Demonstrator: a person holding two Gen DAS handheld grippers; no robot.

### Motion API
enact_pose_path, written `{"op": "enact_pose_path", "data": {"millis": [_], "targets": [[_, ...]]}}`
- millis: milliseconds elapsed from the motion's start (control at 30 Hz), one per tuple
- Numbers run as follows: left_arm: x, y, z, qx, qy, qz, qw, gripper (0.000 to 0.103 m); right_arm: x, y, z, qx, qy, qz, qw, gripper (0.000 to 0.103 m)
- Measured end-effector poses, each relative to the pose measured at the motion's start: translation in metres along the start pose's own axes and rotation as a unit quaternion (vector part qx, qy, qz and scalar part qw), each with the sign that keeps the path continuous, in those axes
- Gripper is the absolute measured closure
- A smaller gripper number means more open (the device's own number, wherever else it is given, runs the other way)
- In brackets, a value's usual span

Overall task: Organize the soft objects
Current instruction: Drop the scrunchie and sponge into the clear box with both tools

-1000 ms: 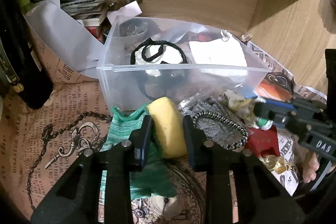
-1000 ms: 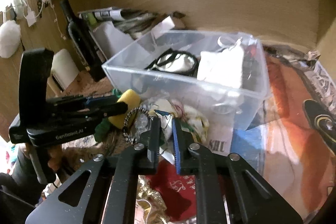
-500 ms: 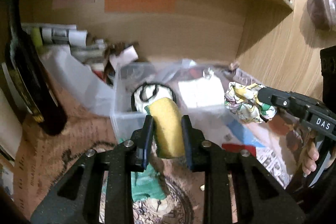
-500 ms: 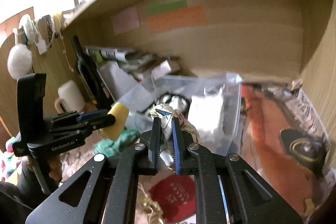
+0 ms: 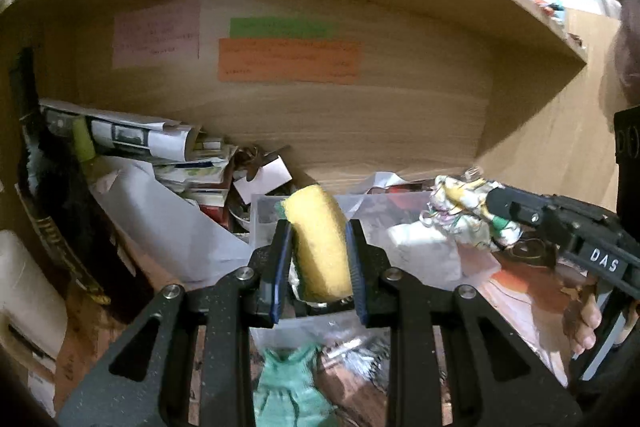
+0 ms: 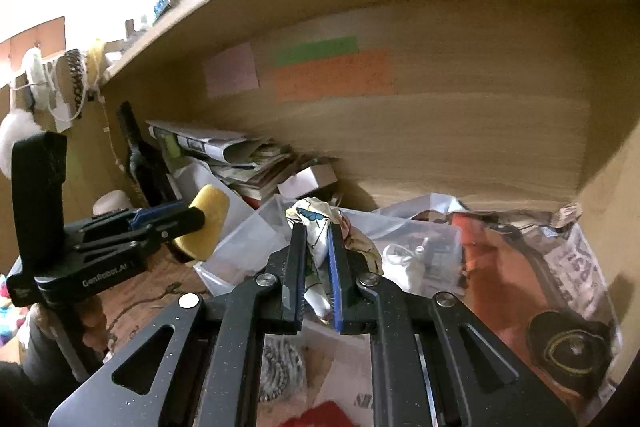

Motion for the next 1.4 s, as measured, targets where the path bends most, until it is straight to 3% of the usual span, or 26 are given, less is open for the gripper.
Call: {"op": "enact_pose_path", "data": {"millis": [167,500,800,900,967,1033,1200,1400], "targets": [[0.007,0.002,-0.029,0.028,-0.011,-0.002,0.9995,0.076,0.003,0.004,-0.035,0.037,-0.007,0.001,0.999,0.094],[0.020,0.021,-0.092,0.111,0.001,0.012,0.9938,0.076,-0.003,0.027,-0.088,0.114,0.005,0.000,0.994,0.094],[0.013,0.030,-0.101,0.130,0.001,-0.005,0.9915,0.072,-0.005,0.039,-0.105,0.155,0.016,0.010,0.988,0.093],[0.014,0.028,-0.096,0.126,0.004,-0.001,0.9920,0.065,-0.003,0.040,-0.103,0.159,0.018,0.017,0.987,0.084],[0.014,0.027,-0.091,0.120,0.007,0.000,0.9927,0.063,-0.002,0.039,-0.102,0.157,0.021,0.023,0.987,0.067],[0.014,0.024,-0.087,0.116,0.011,0.001,0.9932,0.061,0.000,0.037,-0.098,0.150,0.025,0.033,0.988,0.059],[0.013,0.015,-0.064,0.089,0.013,0.002,0.9959,0.053,0.002,0.026,-0.079,0.126,0.026,0.038,0.991,0.056],[0.015,0.008,-0.029,0.052,0.005,0.001,0.9986,0.036,0.002,0.011,-0.040,0.075,0.034,0.036,0.996,0.036]]}}
Point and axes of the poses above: each gripper's, at about its wrist camera, not at the fingertips, and z roughly against the way its jaws point, x to its left, y to its underside, the point moved 3 cm from there along -z, roughly the way its jaws point, and after that the axes turned 5 degrees about y, right-handed, at the moved point
